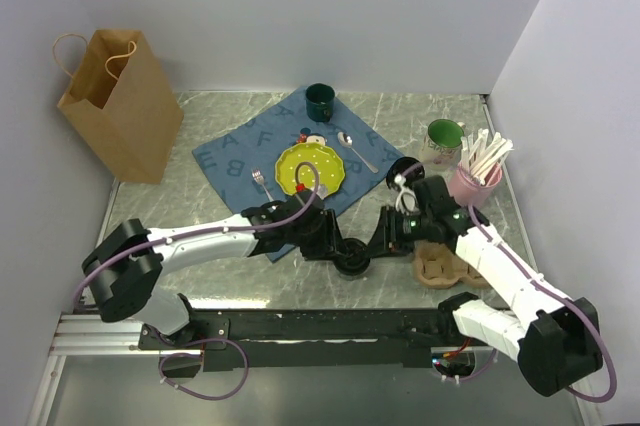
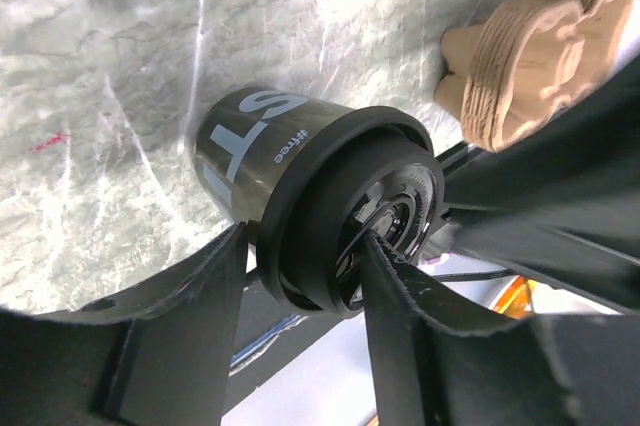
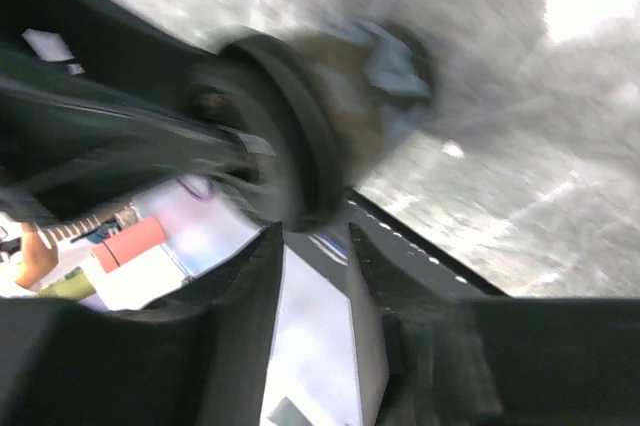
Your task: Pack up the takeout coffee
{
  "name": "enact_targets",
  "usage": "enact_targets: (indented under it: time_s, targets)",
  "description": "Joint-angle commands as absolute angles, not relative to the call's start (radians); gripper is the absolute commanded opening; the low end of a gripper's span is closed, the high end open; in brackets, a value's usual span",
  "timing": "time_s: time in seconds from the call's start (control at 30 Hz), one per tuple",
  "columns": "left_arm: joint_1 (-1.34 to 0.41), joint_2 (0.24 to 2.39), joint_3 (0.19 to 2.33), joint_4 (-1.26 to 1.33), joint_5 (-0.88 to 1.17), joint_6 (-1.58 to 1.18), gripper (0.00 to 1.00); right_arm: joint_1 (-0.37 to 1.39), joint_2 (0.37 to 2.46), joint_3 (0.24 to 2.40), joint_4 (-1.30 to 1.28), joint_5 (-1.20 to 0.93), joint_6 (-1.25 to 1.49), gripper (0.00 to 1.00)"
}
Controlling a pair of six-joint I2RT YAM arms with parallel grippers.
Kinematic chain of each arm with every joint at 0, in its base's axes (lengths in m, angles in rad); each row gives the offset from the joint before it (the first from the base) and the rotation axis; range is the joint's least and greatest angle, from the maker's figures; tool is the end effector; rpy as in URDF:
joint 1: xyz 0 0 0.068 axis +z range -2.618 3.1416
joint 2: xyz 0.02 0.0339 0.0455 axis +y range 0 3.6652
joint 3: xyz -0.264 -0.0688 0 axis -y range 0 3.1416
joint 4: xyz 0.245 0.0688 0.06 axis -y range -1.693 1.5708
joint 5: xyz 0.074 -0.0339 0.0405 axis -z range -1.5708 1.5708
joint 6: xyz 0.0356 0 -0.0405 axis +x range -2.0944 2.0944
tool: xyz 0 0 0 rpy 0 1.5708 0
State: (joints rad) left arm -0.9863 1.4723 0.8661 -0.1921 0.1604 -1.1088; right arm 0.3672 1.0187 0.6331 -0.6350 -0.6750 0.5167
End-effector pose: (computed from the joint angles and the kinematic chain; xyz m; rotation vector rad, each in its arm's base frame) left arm 0.1640 -0.2581 0.2078 -0.0770 2.6933 -1.0568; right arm 0.1641 0.0869 0.2150 -0.0649 2.7041 1.1788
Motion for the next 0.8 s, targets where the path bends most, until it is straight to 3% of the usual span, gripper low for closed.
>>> enact_targets:
  time_s: [0.0,0.33,0.4,0.43,0.77]
  targets:
    - [-1.023,1.551,0.937,-0.471,0.084,-1.025,0.54,0.379,1.014,0.79,-0.689,-0.666,0.449,0.42]
    - [-1.022,1.503,1.161,-0.629,0.022,-0.942,0.68,0.379,0.993,0.856,-0.742,-0.652,0.44,0.45]
    - [-1.022,1.502,1.218,-0.653,0.005,-0.919,0.83,0.376,0.991,0.89,-0.758,-0.652,0.434,0.46]
    - [-1.022,1.505,1.239,-0.664,0.003,-0.907,0.84,0.377,0.991,0.9,-0.781,-0.656,0.427,0.46]
    - [-1.028,1.548,1.367,-0.702,-0.028,-0.761,0.84,0.377,0.89,1.063,-0.951,-0.516,0.411,0.47]
